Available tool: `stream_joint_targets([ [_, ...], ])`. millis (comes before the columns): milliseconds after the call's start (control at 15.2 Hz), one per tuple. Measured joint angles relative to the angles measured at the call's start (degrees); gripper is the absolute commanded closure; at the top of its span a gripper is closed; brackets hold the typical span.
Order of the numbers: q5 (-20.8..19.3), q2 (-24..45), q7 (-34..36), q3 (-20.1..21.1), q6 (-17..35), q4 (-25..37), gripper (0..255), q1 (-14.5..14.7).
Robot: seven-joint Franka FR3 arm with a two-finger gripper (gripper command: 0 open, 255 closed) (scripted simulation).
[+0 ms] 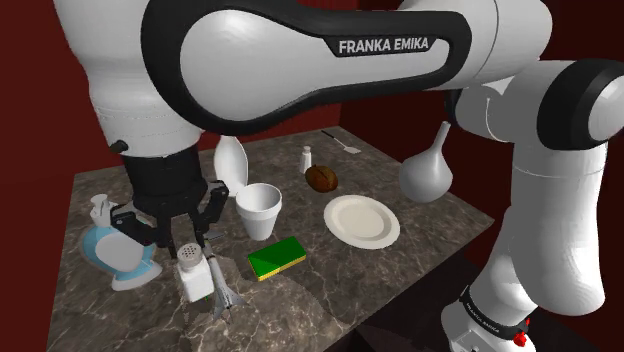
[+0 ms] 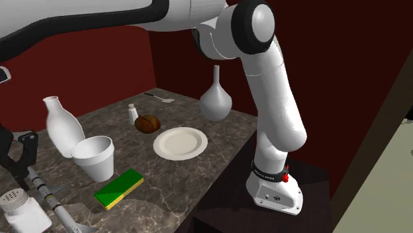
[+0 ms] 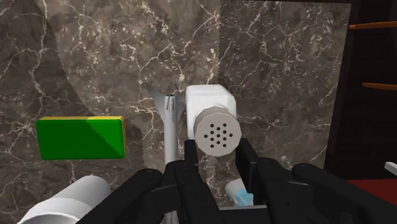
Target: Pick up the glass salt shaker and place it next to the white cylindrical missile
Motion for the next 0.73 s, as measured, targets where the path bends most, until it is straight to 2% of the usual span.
stream_joint_targets([
  [66,-2.4,4.4,1.3,-0.6,-2.4,6.4,255,3.4],
  [132,-3.4,6.3,2.2,-0.9,-3.1,8.6,255,5.1],
  [198,-3.7,6.7,2.5,-0.9,-2.8,8.8,255,5.5],
  [726,-3.6,6.3,3.3,-1.0,3.4,1.8,255,4.1],
])
